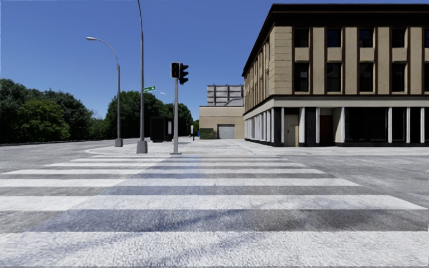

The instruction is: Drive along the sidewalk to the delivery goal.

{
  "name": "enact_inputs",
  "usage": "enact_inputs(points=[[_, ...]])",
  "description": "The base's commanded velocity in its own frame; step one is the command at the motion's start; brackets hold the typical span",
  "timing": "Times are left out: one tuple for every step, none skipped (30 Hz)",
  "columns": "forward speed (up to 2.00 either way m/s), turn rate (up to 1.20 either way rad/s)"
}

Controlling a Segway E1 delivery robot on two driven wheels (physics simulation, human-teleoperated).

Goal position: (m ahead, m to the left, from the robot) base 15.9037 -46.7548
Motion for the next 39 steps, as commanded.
enact_inputs(points=[[2.00,0.00],[2.00,0.00],[2.00,0.00],[2.00,0.00],[2.00,0.00],[2.00,0.00],[2.00,0.00],[2.00,0.00],[2.00,0.00],[2.00,0.00],[2.00,0.00],[2.00,0.00],[2.00,0.00],[2.00,0.00],[2.00,0.00],[2.00,0.00],[2.00,0.00],[2.00,0.00],[2.00,0.00],[2.00,0.00],[2.00,0.00],[2.00,0.00],[2.00,0.00],[2.00,0.00],[2.00,0.00],[2.00,0.00],[2.00,0.00],[2.00,0.00],[2.00,0.00],[2.00,0.00],[2.00,0.00],[2.00,0.00],[2.00,0.00],[2.00,0.00],[2.00,0.00],[2.00,0.00],[2.00,0.00],[2.00,0.00],[2.00,0.00]])
